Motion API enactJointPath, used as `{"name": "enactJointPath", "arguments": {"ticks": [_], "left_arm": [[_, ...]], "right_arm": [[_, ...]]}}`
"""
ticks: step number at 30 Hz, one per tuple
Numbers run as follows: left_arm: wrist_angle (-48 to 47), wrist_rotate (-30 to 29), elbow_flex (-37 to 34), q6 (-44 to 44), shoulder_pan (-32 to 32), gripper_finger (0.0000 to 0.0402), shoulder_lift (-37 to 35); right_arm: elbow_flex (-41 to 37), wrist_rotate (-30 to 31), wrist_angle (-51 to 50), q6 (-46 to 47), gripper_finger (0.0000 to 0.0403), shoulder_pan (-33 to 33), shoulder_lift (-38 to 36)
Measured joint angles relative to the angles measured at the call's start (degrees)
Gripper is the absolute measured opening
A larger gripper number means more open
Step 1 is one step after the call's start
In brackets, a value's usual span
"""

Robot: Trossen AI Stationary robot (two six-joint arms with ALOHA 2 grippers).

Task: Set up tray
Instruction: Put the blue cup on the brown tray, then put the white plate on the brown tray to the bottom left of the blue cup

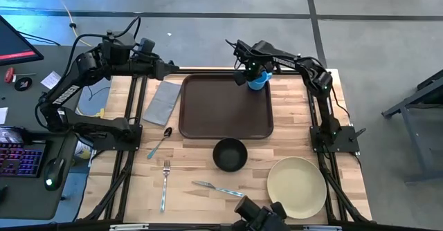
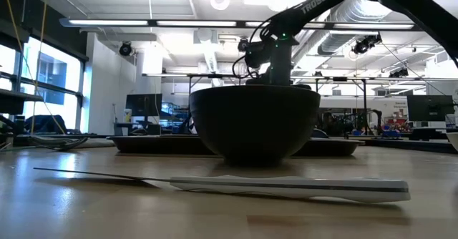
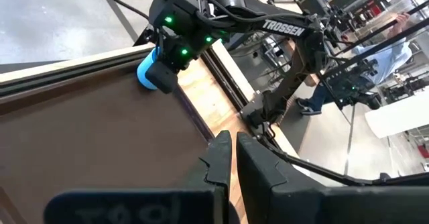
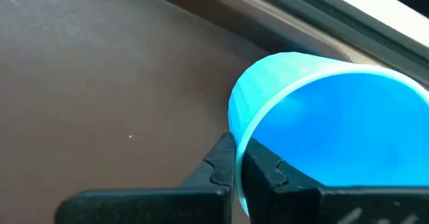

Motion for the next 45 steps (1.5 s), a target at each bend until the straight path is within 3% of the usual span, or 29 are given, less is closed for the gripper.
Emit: {"name": "enactJointPath", "arguments": {"ticks": [15, 21, 28, 35, 38, 45], "left_arm": [[0.0, 0.0, 0.0, 0.3, 0.0, 0.0058, 0.0], [0.0, 0.1, 0.0, 0.6, 0.0, 0.0058, 0.0], [0.0, 0.1, 0.0, 0.9, 0.0, 0.0058, 0.0], [0.0, 1.4, 0.0, 1.5, 0.0, 0.0058, 0.0], [0.0, 2.8, 0.0, 3.5, 0.0, 0.0058, 0.0], [-0.6, 7.1, 0.0, 6.5, 0.0, 0.0058, 0.0]], "right_arm": [[0.0, -5.5, -1.8, 0.1, 0.0133, 0.0, -0.3], [0.0, -5.1, -3.4, -0.6, 0.0173, 1.4, -4.9], [0.0, -1.3, -5.4, 0.2, 0.0192, 5.3, -13.2], [-0.1, -7.2, -19.5, 4.4, 0.0192, 12.6, -18.7], [-4.4, -8.6, -22.2, 6.1, 0.0192, 18.6, -21.5], [-24.4, -17.7, -13.3, 18.8, 0.0192, 31.7, -32.1]]}}
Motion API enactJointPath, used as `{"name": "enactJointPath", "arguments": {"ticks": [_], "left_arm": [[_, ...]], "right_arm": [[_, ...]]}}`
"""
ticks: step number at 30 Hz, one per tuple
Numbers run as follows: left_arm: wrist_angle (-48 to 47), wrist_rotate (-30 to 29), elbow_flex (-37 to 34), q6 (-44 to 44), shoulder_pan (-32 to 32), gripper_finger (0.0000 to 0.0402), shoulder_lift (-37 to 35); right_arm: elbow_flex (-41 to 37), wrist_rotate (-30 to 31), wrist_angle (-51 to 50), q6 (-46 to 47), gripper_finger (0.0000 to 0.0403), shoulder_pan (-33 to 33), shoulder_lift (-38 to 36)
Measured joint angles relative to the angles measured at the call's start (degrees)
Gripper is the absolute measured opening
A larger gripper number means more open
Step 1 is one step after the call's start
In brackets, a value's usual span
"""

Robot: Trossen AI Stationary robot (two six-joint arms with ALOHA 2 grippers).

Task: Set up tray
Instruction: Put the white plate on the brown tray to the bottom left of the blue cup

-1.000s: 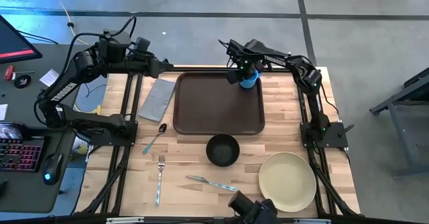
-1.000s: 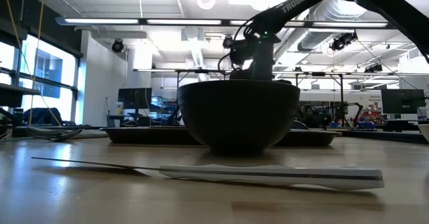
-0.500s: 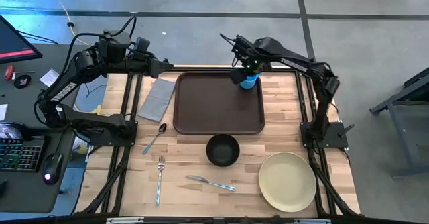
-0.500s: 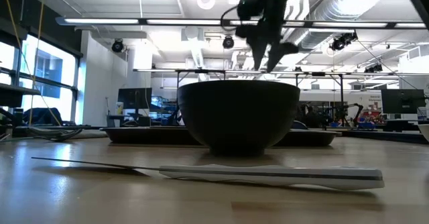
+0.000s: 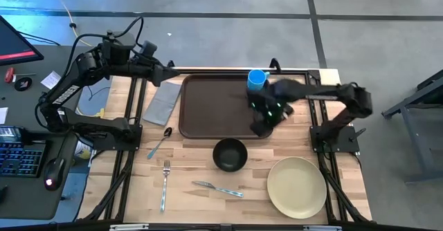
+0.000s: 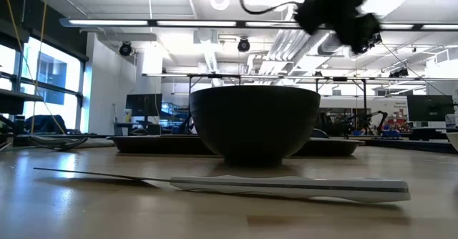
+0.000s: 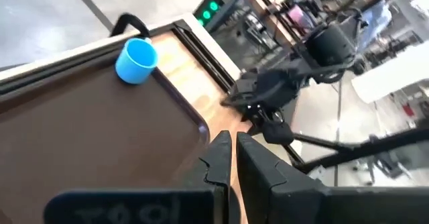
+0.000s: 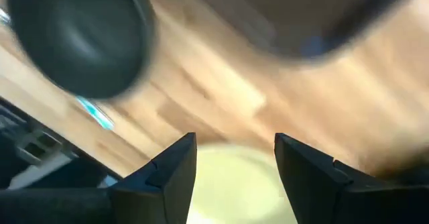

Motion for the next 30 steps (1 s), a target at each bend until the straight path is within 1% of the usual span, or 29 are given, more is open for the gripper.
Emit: {"name": "enactJointPath", "arguments": {"ticks": [2, 5, 9, 12, 14, 16, 19, 21, 26, 28, 30], "left_arm": [[-1.0, 1.2, 0.0, 1.5, 0.0, 0.0058, 0.0], [-2.8, 1.4, 0.0, 3.7, 0.0, 0.0058, 0.0], [-4.8, 1.0, 0.0, 4.4, 0.0, 0.0058, 0.0], [-4.8, -0.2, 0.0, 4.3, 0.0, 0.0058, 0.0], [-4.8, -1.7, 0.0, 4.8, 0.0, 0.0058, 0.0], [-4.8, -2.9, -0.2, 7.9, 0.0, 0.0058, 0.0], [-5.7, -2.9, -1.0, 9.0, 0.0, 0.0058, 0.0], [-6.4, -1.8, -1.7, 8.2, 0.0, 0.0058, 0.0], [-8.5, -1.2, -3.6, 8.5, 0.0, 0.0058, 0.0], [-8.7, -1.3, -4.8, 8.1, 0.0, 0.0058, 0.0], [-8.6, -1.3, -6.0, 6.3, 0.0, 0.0058, 0.0]], "right_arm": [[-5.0, -0.1, 1.8, 2.8, 0.0192, 3.2, -3.6], [-11.6, 0.4, 4.2, 3.6, 0.0192, 7.8, -8.7], [-18.8, 2.2, 4.7, 1.3, 0.0192, 12.1, -13.8], [-24.0, 1.6, 6.0, -0.4, 0.0192, 13.6, -16.1], [-27.2, 0.2, 8.4, -1.4, 0.0192, 14.3, -16.7], [-30.2, -1.4, 11.3, -3.0, 0.0192, 15.2, -16.8], [-34.2, -2.2, 14.8, -6.7, 0.0192, 17.0, -16.9], [-36.6, -1.1, 15.8, -8.7, 0.0192, 18.1, -16.9], [-41.8, 5.1, 17.5, -12.5, 0.0192, 19.3, -16.9], [-43.6, 5.8, 20.4, -13.3, 0.0192, 19.2, -16.9], [-45.3, 4.5, 24.3, -13.8, 0.0192, 19.2, -16.9]]}}
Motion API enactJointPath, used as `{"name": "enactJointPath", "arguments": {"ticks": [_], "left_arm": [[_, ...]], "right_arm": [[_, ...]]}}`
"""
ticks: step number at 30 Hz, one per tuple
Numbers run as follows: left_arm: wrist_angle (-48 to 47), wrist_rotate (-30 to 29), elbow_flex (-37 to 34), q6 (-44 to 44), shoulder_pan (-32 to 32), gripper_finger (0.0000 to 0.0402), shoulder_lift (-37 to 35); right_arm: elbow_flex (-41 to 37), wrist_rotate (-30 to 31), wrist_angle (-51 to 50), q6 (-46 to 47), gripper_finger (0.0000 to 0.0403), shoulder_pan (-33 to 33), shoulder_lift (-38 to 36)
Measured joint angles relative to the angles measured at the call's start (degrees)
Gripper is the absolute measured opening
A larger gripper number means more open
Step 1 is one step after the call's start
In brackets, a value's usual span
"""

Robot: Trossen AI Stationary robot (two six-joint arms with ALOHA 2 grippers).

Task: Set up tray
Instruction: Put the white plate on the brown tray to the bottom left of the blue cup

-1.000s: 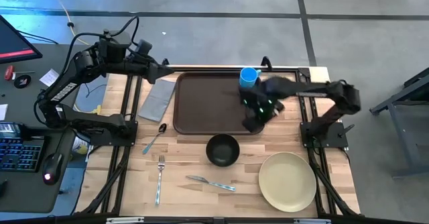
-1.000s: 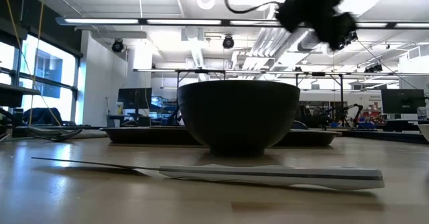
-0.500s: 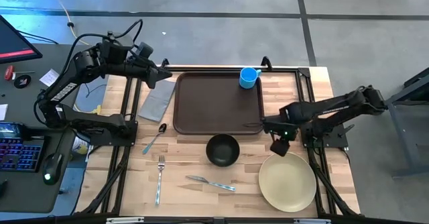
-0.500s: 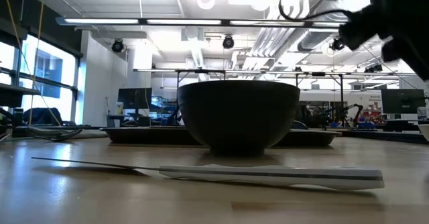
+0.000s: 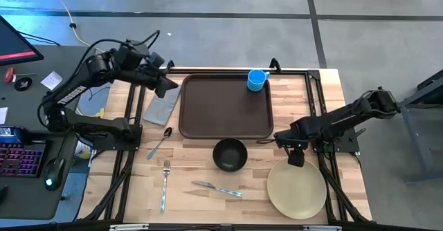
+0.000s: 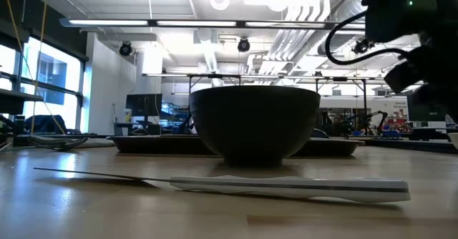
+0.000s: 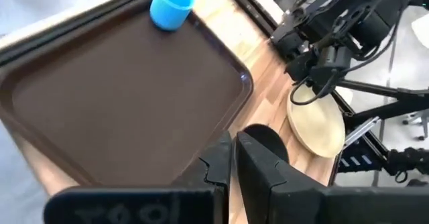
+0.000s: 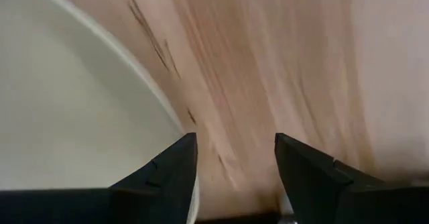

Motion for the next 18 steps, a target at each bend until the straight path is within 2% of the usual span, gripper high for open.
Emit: {"name": "enactJointPath", "arguments": {"ticks": [4, 11, 14, 18], "left_arm": [[0.0, 1.0, -2.0, -4.4, 0.0, 0.0058, 0.0], [0.8, 2.7, -2.2, -8.5, -0.9, 0.0058, 0.0], [1.9, 1.9, -2.2, -8.7, -2.4, 0.0058, 0.0], [2.5, 0.6, -2.2, -9.5, -4.6, 0.0058, 0.0]], "right_arm": [[-1.6, -2.8, 4.2, 0.0, 0.0192, 0.0, 0.0], [1.4, 3.1, -5.8, -2.8, 0.0192, 0.0, -0.4], [2.4, 0.4, -4.4, -1.7, 0.0192, 0.4, -2.5], [1.8, -3.8, 3.7, 1.2, 0.0192, 2.7, -5.5]]}}
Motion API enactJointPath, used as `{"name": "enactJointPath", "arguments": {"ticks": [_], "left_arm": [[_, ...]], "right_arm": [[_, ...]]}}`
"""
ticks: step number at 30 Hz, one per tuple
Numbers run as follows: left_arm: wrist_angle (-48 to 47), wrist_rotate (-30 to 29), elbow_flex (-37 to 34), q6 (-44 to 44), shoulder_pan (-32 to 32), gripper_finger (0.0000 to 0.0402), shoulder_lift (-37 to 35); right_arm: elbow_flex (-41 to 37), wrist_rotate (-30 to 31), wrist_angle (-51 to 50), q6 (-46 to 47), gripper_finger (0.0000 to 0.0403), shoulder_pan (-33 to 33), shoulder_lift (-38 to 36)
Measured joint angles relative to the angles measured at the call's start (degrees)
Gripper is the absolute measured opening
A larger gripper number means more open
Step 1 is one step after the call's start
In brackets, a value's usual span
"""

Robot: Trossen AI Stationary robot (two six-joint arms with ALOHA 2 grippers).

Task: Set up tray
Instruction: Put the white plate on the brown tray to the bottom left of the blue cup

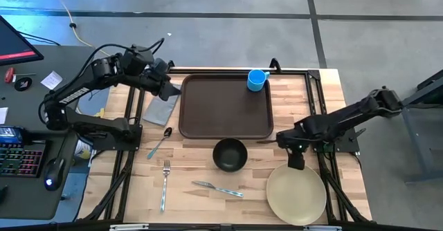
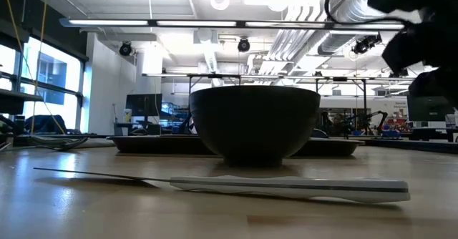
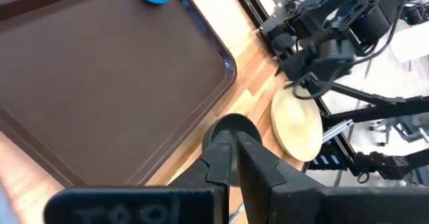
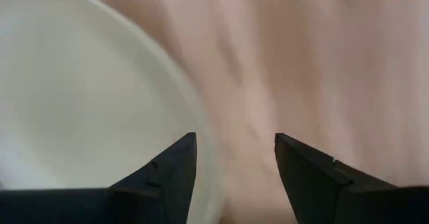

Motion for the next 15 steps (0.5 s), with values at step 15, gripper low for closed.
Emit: {"name": "enactJointPath", "arguments": {"ticks": [15], "left_arm": [[-0.3, -5.8, 0.0, -1.7, -9.4, 0.0058, 0.0]], "right_arm": [[-9.0, 1.3, 5.4, 10.0, 0.0189, 6.7, -0.3]]}}
